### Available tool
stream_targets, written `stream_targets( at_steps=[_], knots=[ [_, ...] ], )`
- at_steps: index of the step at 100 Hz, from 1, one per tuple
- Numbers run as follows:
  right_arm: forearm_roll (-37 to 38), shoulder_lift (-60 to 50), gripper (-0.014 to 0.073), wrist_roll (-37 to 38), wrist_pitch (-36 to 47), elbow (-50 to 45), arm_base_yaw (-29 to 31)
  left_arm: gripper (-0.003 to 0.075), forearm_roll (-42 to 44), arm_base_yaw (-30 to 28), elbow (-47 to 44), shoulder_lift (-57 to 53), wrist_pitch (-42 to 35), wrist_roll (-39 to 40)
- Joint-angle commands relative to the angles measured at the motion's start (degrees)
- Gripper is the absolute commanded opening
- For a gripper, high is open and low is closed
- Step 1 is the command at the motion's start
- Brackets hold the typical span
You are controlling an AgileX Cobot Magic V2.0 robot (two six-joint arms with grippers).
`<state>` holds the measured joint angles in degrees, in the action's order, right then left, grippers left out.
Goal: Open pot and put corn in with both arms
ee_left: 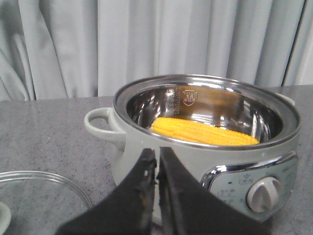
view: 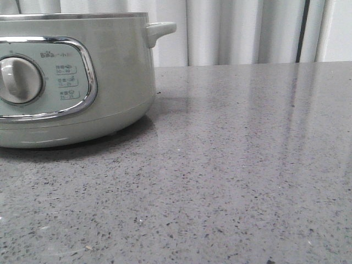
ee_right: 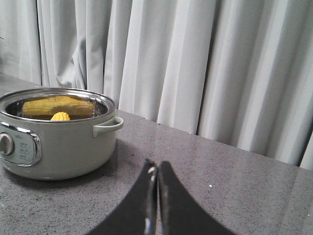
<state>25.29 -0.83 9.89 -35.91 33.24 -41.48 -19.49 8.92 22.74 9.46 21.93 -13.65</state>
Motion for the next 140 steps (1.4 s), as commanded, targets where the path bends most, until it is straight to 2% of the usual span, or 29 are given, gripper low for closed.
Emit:
stream_targets(
  at_steps=[1, 13, 25, 34, 39, 46, 55, 140],
  knots=[
    [1.7, -0.5, -0.0043, 0.0, 4.1, 1.2, 0.0, -0.0020, 0.4, 0.4, -0.4, 0.1, -4.6, 0.0],
    [1.7, -0.5, -0.0043, 0.0, 4.1, 1.2, 0.0, -0.0020, 9.2, 0.4, -7.1, -2.7, -11.6, 0.2],
    [1.7, -0.5, -0.0043, 0.0, 4.1, 1.2, 0.0, -0.0020, 11.9, 0.4, -16.7, -7.5, -17.6, 0.3],
    [1.7, -0.5, -0.0043, 0.0, 4.1, 1.2, 0.0, -0.0020, 12.1, 0.4, -22.1, -11.6, -17.5, 1.9],
    [1.7, -0.5, -0.0043, 0.0, 4.1, 1.2, 0.0, -0.0020, 12.1, 0.4, -24.2, -11.4, -17.6, 5.5],
    [1.7, -0.5, -0.0043, 0.0, 4.1, 1.2, 0.0, -0.0020, 13.2, 0.4, -24.0, -11.2, -10.6, 8.2],
    [1.8, -0.5, -0.0043, 0.0, 4.1, 1.2, 0.0, -0.0020, 13.2, 0.4, -24.0, -11.5, -6.5, 8.3],
    [1.8, -0.5, -0.0043, 0.0, 4.1, 1.1, 0.0, -0.0020, 13.2, 0.3, -24.0, -11.5, -6.6, 8.3]
  ],
)
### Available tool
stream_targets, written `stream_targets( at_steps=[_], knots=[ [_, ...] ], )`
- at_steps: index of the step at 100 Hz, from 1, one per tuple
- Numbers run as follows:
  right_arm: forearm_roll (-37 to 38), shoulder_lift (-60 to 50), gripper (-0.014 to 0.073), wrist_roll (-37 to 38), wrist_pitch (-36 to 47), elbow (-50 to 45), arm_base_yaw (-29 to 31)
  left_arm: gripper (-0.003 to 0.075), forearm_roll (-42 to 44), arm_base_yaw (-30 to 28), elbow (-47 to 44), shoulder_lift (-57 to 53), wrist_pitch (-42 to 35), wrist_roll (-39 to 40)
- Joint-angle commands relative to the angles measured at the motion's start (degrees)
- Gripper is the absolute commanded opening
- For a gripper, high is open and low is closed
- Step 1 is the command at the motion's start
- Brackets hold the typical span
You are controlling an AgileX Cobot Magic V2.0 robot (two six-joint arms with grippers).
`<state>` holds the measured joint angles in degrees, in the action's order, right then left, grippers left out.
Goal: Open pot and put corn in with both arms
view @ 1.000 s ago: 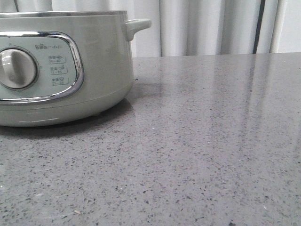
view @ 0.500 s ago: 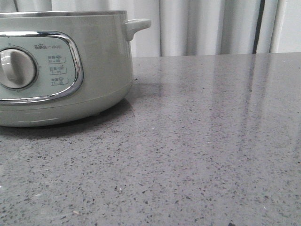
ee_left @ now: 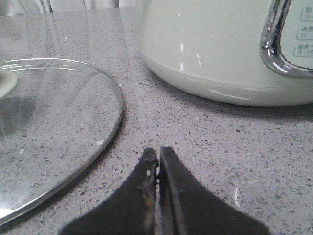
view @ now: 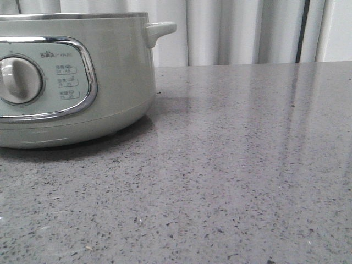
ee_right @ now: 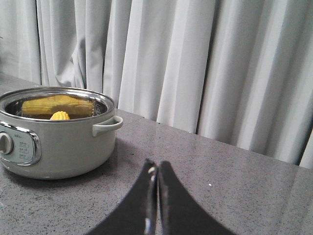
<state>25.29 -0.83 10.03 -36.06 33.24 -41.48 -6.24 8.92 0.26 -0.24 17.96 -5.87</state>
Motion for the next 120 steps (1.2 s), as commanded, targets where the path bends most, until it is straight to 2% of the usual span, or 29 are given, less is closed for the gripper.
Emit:
stream_targets(
  at_steps=[1, 16, 30, 35, 44, 54, 64, 73, 87, 103, 120],
  knots=[
    [1.8, -0.5, -0.0043, -0.1, 4.2, 1.1, 0.0, -0.0020, -0.1, 0.3, -1.6, -1.7, -2.7, 0.6],
    [1.8, -0.5, -0.0043, -0.1, 4.1, -2.1, 1.6, -0.0020, -0.1, 0.3, -1.6, -1.7, -2.7, 0.6],
    [1.8, -0.5, -0.0043, -0.1, 6.2, -10.1, 7.7, -0.0020, -0.1, 0.3, -1.6, -1.7, -2.7, 0.6],
    [0.7, -0.5, -0.0043, -0.1, 10.2, -13.8, 11.5, -0.0020, -0.1, 0.3, -1.6, -1.7, -2.7, 0.6],
    [-2.4, -0.5, -0.0043, -0.1, 22.8, -19.7, 18.0, -0.0020, -0.1, 0.3, -1.6, -1.7, -2.7, 0.6],
    [-13.0, -0.5, -0.0043, -1.1, 34.3, -27.8, 25.8, -0.0020, -0.1, 0.3, -1.6, -1.7, -2.7, 0.6],
    [-21.5, -0.5, -0.0043, -1.1, 39.8, -34.9, 32.0, -0.0020, -0.1, 0.3, -1.6, -1.7, -2.7, 0.6],
    [-21.8, -0.5, -0.0043, -1.1, 29.7, -34.6, 36.0, -0.0020, -0.1, 0.3, -1.6, -1.7, -2.7, 0.6],
    [-21.8, -0.6, -0.0043, -1.1, 17.7, -34.9, 38.5, -0.0020, -0.1, 0.3, -1.6, -1.7, -2.7, 0.6],
    [-21.0, -0.9, -0.0043, -6.5, 18.6, -34.9, 38.5, -0.0020, -0.1, 0.3, -1.6, -1.7, -2.7, 0.6],
    [-21.0, -1.0, -0.0043, -6.7, 18.8, -34.9, 38.5, -0.0020, -0.1, 0.3, -1.6, -1.7, -2.7, 0.6]
  ],
)
